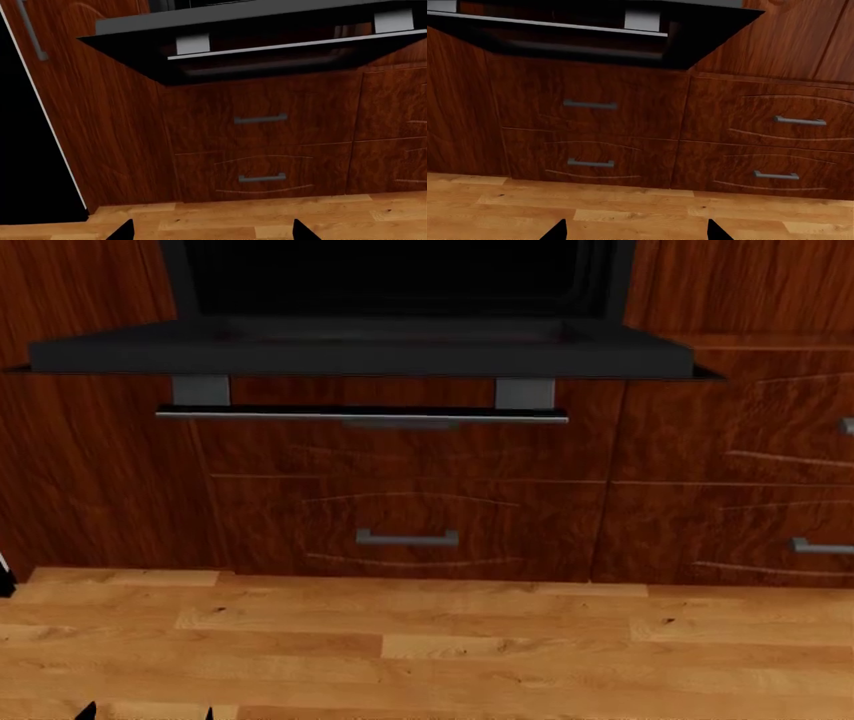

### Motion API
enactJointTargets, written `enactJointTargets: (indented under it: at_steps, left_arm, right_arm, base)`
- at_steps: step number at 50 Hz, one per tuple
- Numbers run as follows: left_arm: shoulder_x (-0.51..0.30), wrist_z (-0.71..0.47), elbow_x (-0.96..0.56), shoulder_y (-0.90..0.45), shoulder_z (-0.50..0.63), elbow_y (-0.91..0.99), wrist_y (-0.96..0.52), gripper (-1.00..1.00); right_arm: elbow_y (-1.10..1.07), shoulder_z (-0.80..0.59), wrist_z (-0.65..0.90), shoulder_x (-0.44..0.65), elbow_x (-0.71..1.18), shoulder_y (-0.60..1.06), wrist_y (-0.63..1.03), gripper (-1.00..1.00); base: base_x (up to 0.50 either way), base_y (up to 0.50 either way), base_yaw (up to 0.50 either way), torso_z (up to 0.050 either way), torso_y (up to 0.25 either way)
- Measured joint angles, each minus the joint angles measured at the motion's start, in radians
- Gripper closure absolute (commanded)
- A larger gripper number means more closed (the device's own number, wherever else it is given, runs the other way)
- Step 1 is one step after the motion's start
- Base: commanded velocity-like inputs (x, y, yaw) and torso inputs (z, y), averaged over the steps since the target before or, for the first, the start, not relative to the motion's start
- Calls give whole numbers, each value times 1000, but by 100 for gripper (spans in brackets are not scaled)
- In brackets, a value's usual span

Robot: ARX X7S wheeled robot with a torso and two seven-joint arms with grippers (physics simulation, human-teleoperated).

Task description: Close the oven door

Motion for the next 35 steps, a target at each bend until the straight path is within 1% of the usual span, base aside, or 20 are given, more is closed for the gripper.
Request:
enactJointTargets:
  at_steps: [35]
  left_arm:
    - [-9, -11, -11, -3, 14, 0, 2, -100]
  right_arm:
    - [1, -16, 13, 10, 13, 4, -3, -100]
  base:
    - [0, 0, 0, -44, 0]
